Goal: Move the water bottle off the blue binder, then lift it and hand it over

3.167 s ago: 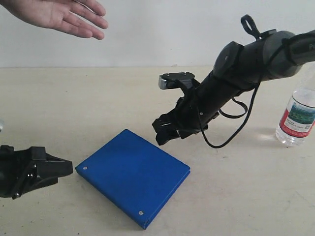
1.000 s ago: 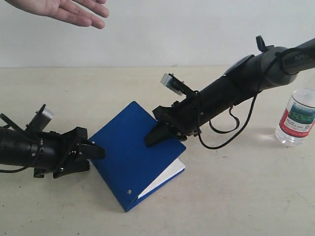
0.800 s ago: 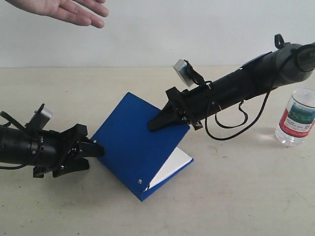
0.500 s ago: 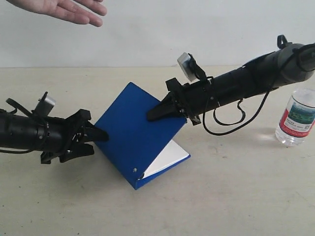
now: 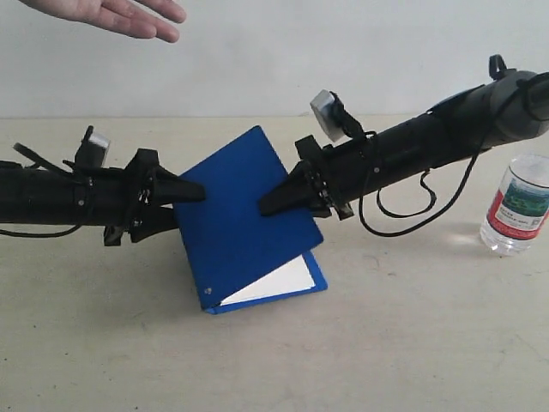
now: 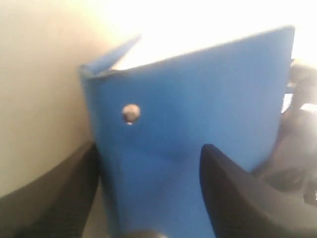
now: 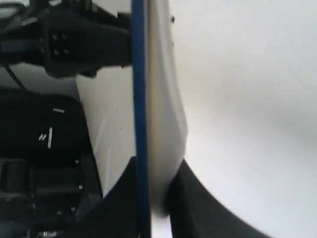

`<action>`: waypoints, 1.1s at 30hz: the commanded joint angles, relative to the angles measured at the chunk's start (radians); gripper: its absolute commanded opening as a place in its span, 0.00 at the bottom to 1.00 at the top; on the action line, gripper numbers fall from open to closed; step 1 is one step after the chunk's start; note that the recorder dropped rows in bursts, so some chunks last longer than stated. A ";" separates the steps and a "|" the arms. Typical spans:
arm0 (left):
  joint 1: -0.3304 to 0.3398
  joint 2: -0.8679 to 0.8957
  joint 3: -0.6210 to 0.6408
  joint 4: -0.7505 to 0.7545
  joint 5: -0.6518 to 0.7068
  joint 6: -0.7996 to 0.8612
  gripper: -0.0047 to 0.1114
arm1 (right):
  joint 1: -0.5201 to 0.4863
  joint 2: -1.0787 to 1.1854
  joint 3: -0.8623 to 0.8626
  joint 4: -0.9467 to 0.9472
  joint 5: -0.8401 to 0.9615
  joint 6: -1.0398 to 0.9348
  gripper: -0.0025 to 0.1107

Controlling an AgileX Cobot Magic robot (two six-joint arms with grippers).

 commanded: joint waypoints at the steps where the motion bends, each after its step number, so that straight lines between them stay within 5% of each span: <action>1: -0.032 -0.042 -0.018 -0.003 0.237 0.036 0.51 | 0.029 0.001 -0.001 -0.090 -0.055 0.014 0.02; 7: -0.055 -0.042 -0.018 -0.003 0.237 0.034 0.51 | 0.029 0.008 -0.001 -0.298 -0.334 0.169 0.02; 12: -0.200 -0.036 -0.020 -0.003 0.237 0.212 0.51 | 0.029 0.025 -0.001 -0.306 -0.274 0.146 0.02; 18: -0.245 -0.036 -0.020 -0.003 0.237 0.523 0.51 | 0.029 0.025 -0.001 -0.310 -0.208 0.132 0.02; 20: -0.245 -0.050 -0.020 -0.003 0.237 0.527 0.40 | 0.029 0.025 -0.001 -0.310 -0.208 0.132 0.02; 23: -0.267 -0.075 -0.020 -0.003 0.237 0.527 0.08 | 0.029 0.026 -0.001 -0.297 -0.163 0.044 0.02; 29: -0.322 -0.082 -0.020 -0.003 0.237 0.552 0.08 | 0.029 0.026 -0.001 -0.278 -0.104 -0.078 0.03; 31: -0.309 -0.082 -0.020 -0.003 0.237 0.569 0.08 | 0.029 0.026 -0.001 -0.283 -0.059 -0.135 0.10; 33: -0.275 -0.082 -0.018 -0.003 0.237 0.596 0.08 | 0.029 0.026 -0.001 -0.287 -0.011 -0.167 0.32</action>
